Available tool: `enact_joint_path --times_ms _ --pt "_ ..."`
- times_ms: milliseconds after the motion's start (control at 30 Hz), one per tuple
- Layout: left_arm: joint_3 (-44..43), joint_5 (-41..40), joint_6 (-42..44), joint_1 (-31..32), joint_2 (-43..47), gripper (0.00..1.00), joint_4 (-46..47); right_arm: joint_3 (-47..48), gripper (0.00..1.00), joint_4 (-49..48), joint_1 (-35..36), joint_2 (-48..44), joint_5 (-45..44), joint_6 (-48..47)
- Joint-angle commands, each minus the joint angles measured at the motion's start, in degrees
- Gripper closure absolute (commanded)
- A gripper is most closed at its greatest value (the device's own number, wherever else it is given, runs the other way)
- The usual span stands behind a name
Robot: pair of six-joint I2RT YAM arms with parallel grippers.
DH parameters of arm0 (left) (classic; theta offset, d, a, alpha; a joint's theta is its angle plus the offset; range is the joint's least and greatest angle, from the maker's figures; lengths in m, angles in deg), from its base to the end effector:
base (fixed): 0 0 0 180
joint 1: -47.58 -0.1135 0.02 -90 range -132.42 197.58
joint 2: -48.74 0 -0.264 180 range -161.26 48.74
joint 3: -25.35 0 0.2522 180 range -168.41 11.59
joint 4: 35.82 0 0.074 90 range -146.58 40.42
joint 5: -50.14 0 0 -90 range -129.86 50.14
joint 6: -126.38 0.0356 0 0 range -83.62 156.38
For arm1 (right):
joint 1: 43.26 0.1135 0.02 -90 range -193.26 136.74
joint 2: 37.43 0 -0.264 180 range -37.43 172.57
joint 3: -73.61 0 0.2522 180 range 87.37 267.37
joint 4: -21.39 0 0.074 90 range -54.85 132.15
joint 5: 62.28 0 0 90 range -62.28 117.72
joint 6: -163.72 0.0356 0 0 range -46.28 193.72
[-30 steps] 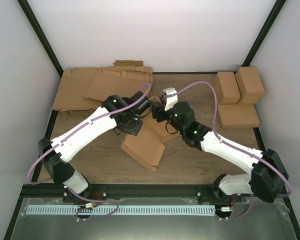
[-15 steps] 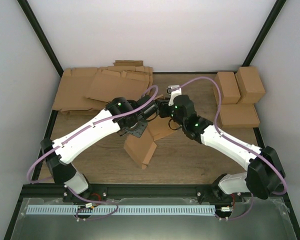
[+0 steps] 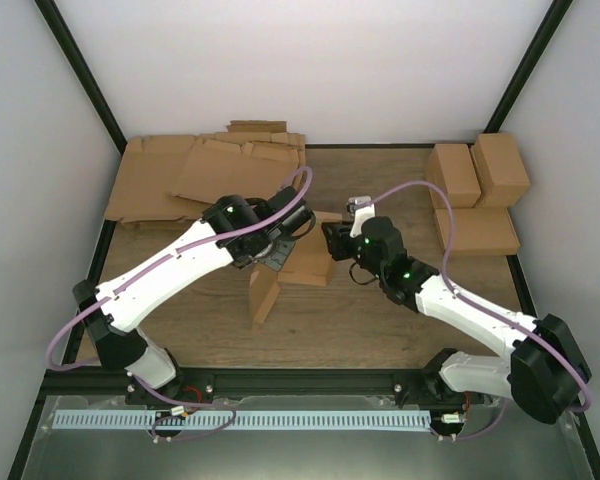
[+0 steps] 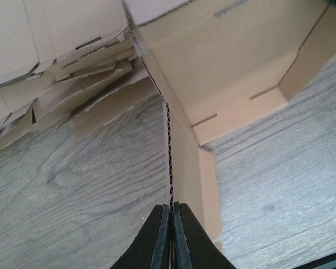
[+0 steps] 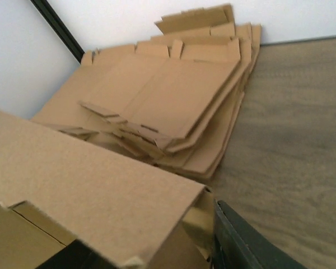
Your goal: Fold the paper box
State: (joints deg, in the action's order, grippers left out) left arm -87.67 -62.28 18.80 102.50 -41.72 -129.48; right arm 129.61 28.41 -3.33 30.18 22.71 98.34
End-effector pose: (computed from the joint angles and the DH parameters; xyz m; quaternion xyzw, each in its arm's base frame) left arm 0.1776 -0.2292 0.3731 0.2795 0.9269 0.0594 0.2433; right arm 0.2092 0.1710 0.2719 -0.0828 0.8076 0.2812 0.5117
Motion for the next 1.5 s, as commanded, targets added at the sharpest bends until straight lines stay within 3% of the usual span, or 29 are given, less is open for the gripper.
enact_joint_path --times_ms 0,133,367,467,600,800,900,1033,1200,1467 --pt "1.33 2.37 1.96 0.61 0.62 0.95 5.09 -3.94 0.62 -2.67 0.24 -2.07 1.48 2.34" --pt "3.66 4.33 2.5 0.58 2.77 0.87 8.11 -8.65 0.63 -5.84 0.2 -5.13 3.06 3.31" --pt "10.57 8.92 1.25 0.36 10.9 0.44 17.53 -9.89 0.64 -6.79 0.26 -6.68 4.8 0.43" --pt "14.49 8.95 -0.97 -1.5 15.67 0.35 22.25 -9.98 0.64 -7.36 0.31 -6.83 5.49 -0.26" --pt "19.24 16.21 -1.56 -6.83 20.77 0.34 28.59 -10.26 0.65 -7.93 0.33 -7.08 6.87 -1.42" --pt "26.73 26.27 -2.73 -13.55 24.46 0.53 34.98 -11.75 0.64 -8.82 0.34 -8.04 7.11 -2.18" --pt "30.48 30.12 -2.41 -15.49 25.66 0.56 38.35 -12.53 0.64 -9.2 0.33 -8.47 7.17 -2.25" --pt "33.99 37.79 1.76 -15.46 26.66 0.43 42.9 -13.17 0.64 -9.38 0.34 -8.38 7.28 -2.53" --pt "35.67 36.47 5.82 -15.51 26.2 0.25 45.3 -13.82 0.64 -10.33 0.33 -8.42 8.12 -2.76" --pt "32.75 31.81 7.62 -15.49 20.68 0.25 46.42 -14.26 0.64 -11.59 0.33 -8.5 9.6 -4.09"
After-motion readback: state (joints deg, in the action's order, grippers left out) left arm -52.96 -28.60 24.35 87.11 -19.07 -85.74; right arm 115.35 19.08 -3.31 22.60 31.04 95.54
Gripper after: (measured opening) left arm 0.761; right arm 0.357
